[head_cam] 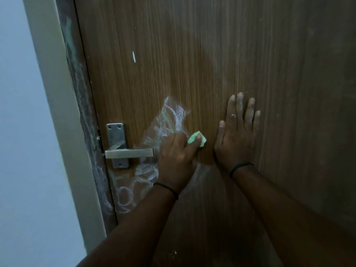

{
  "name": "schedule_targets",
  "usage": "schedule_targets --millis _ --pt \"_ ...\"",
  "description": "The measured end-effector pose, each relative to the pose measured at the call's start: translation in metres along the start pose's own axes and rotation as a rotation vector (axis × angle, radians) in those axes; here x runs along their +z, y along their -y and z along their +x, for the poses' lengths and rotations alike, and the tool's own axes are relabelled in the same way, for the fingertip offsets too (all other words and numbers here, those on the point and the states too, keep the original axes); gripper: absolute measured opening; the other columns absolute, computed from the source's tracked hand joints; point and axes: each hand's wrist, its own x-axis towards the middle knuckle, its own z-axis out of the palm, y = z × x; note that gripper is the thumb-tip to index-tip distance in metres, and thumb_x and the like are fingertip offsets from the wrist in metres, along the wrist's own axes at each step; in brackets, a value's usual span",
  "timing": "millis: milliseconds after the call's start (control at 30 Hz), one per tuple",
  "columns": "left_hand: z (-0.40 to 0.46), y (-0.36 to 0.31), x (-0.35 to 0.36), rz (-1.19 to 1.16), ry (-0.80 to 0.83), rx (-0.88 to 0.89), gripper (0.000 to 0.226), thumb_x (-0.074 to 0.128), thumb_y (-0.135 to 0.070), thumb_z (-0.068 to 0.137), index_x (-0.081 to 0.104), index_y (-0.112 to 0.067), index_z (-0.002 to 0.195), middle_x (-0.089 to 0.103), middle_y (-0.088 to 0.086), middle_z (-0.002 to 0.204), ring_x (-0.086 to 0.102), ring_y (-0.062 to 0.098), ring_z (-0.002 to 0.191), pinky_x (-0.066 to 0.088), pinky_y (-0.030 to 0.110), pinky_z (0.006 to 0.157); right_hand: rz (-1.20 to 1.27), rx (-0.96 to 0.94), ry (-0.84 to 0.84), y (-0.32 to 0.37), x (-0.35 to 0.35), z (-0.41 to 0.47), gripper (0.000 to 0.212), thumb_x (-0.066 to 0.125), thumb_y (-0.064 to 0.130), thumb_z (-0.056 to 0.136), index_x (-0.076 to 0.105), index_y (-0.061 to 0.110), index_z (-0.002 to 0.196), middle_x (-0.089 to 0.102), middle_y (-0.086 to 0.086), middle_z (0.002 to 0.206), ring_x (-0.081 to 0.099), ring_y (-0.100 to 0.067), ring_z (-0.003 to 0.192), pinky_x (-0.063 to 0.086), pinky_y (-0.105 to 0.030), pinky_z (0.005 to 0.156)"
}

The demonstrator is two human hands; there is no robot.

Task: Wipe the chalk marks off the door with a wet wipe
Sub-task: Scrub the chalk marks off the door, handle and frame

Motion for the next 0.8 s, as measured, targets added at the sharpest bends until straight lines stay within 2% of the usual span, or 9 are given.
schedule_targets --millis 67,133,233,300,400,533,600,700,800 --pt "0.025 0.004 -0.004 0.037 -0.051 -0.065 0.022 0.066 -0.015 0.088 0.073 -0.012 0.108 0.056 0.010 0.081 0.049 0.024 0.072 0.034 0.031 0.061 0.012 -0.006 0.006 0.000 -0.001 0.000 0.060 0.031 0.028 0.102 0.013 0.011 0.156 0.010 -0.007 0.164 0.002 -0.029 0.152 0.009 -0.051 0.122" --pt "0.054 0.010 -0.008 0.045 -0.128 -0.223 0.020 0.064 -0.016 0.089 0.073 -0.014 0.107 0.056 0.010 0.083 0.049 0.024 0.075 0.033 0.030 0.063 0.014 -0.006 0.012 -0.001 -0.002 0.001 0.059 0.030 0.028 0.102 0.014 0.012 0.156 0.011 -0.007 0.164 0.002 -0.028 0.152 0.009 -0.050 0.122" --pt "0.078 0.020 -0.013 -0.009 -0.225 -0.450 0.025 0.067 -0.014 0.087 0.073 -0.017 0.110 0.056 0.011 0.085 0.050 0.025 0.077 0.043 0.033 0.061 0.003 0.005 0.015 0.000 -0.003 0.000 0.059 0.030 0.028 0.102 0.013 0.013 0.156 0.012 -0.006 0.164 0.001 -0.027 0.152 0.007 -0.049 0.123" --pt "0.075 0.015 -0.009 -0.070 -0.295 -0.546 0.029 0.067 -0.014 0.086 0.072 -0.018 0.114 0.056 0.013 0.085 0.050 0.027 0.078 0.044 0.034 0.062 -0.003 0.009 0.024 0.000 -0.003 0.000 0.059 0.029 0.029 0.102 0.012 0.013 0.157 0.011 -0.006 0.165 0.000 -0.026 0.152 0.007 -0.049 0.123" --pt "0.048 -0.004 0.002 -0.086 -0.274 -0.512 0.035 0.067 -0.012 0.087 0.069 -0.017 0.121 0.056 0.013 0.086 0.050 0.027 0.080 0.044 0.034 0.065 -0.003 0.004 0.017 0.000 -0.003 0.001 0.060 0.029 0.030 0.101 0.014 0.013 0.156 0.012 -0.006 0.164 0.002 -0.027 0.152 0.007 -0.048 0.123" --pt "0.039 0.003 0.003 -0.069 -0.223 -0.349 0.032 0.073 -0.008 0.083 0.072 -0.014 0.114 0.057 0.013 0.084 0.051 0.027 0.076 0.047 0.041 0.061 0.007 0.003 -0.004 0.000 -0.002 -0.001 0.060 0.030 0.029 0.101 0.015 0.013 0.156 0.013 -0.007 0.164 0.003 -0.027 0.152 0.007 -0.048 0.123" --pt "0.065 0.013 0.002 -0.050 -0.277 -0.428 0.031 0.071 -0.011 0.083 0.072 -0.016 0.114 0.057 0.013 0.089 0.049 0.024 0.079 0.047 0.036 0.060 0.009 0.003 -0.008 0.001 -0.001 -0.001 0.060 0.029 0.030 0.101 0.014 0.013 0.156 0.012 -0.006 0.164 0.003 -0.027 0.152 0.006 -0.048 0.123" --pt "0.093 0.019 0.003 -0.132 -0.416 -0.693 0.029 0.072 -0.015 0.084 0.072 -0.022 0.113 0.054 0.007 0.095 0.042 0.015 0.087 0.052 0.036 0.066 0.011 0.003 -0.014 0.001 0.000 -0.001 0.059 0.029 0.029 0.101 0.014 0.013 0.156 0.013 -0.007 0.164 0.003 -0.027 0.152 0.006 -0.048 0.123" --pt "0.065 -0.001 0.011 -0.179 -0.436 -0.762 0.034 0.071 -0.014 0.086 0.069 -0.022 0.119 0.050 0.003 0.097 0.040 0.012 0.092 0.050 0.032 0.074 -0.002 0.006 -0.024 0.000 0.000 -0.002 0.059 0.030 0.029 0.101 0.015 0.013 0.156 0.013 -0.006 0.164 0.003 -0.027 0.152 0.008 -0.049 0.123"
